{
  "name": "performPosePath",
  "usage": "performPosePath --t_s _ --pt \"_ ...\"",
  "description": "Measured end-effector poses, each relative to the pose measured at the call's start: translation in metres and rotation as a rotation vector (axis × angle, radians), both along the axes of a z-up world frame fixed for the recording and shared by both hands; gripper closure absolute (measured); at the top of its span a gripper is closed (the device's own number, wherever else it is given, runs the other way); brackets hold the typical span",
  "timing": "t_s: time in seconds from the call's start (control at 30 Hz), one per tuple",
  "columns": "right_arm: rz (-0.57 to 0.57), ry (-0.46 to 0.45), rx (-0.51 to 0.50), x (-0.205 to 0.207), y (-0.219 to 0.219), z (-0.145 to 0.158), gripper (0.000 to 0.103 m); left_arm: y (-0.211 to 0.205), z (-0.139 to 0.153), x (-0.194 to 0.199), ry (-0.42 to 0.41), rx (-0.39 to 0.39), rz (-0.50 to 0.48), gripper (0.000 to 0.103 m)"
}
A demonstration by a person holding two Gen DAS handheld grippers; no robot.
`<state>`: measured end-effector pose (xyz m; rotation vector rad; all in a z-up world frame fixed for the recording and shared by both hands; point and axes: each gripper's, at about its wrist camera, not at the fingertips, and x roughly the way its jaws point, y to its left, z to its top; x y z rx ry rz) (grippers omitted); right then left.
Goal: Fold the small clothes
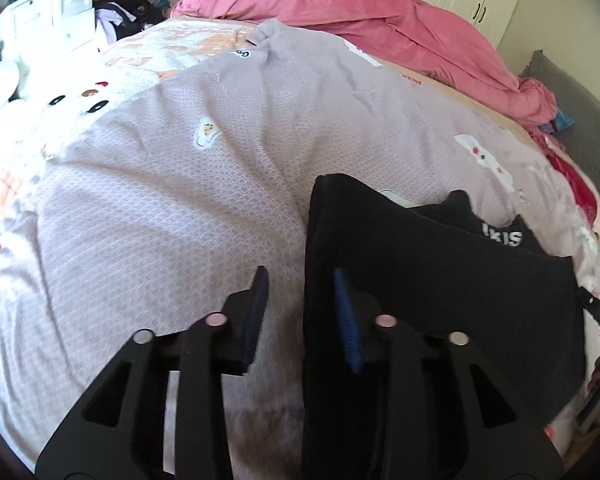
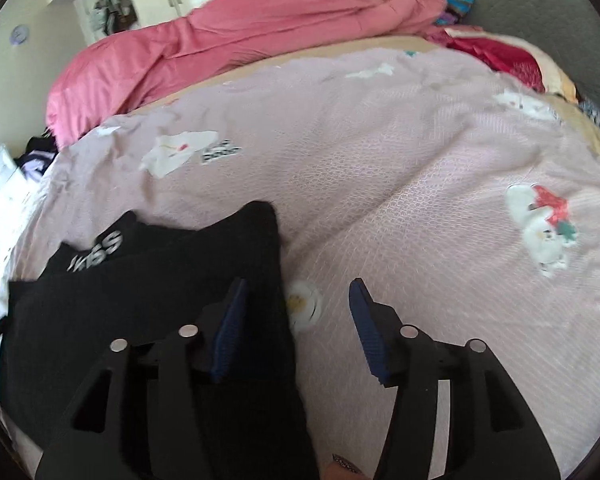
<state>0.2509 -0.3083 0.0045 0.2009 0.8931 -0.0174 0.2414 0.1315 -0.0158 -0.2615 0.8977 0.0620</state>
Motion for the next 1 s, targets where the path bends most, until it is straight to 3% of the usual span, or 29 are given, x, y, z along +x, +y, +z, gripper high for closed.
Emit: performPosePath --t_s 0.03,0.17,0.23,0.4,0.57,0.67,1.0 --pt "0.014 -0.012 -0.01 -0.01 0.005 0.006 0.034 -0.001 0.005 -0.005 -0.008 0.011 -0.002 0.07" --pt "0.086 -0.06 0.0 -0.041 0.021 0.024 0.025 -0.002 0.019 -0.019 -0.01 0.017 -0.014 0.052" --pt "0.116 -0.077 -0.002 -0.054 0.032 0.032 0.012 -0.001 0.022 -0.025 -0.009 0.026 -0.012 0.047" --pt "0.225 -0.116 0.007 -0.08 0.066 0.05 0.008 0.0 0.031 -0.035 -0.01 0.032 -0.008 0.03" --pt "0.299 -0.138 0.031 -0.093 0.099 0.063 0.006 0.002 0.039 -0.042 -0.012 0.046 -0.01 0.027" --pt "0.338 -0.135 0.043 -0.098 0.118 0.067 0.005 0.004 0.042 -0.047 -0.012 0.051 -0.005 0.011" --pt "0.507 -0.118 0.006 -0.116 0.193 0.062 0.005 0.022 0.04 -0.056 -0.004 0.036 0.015 0.01"
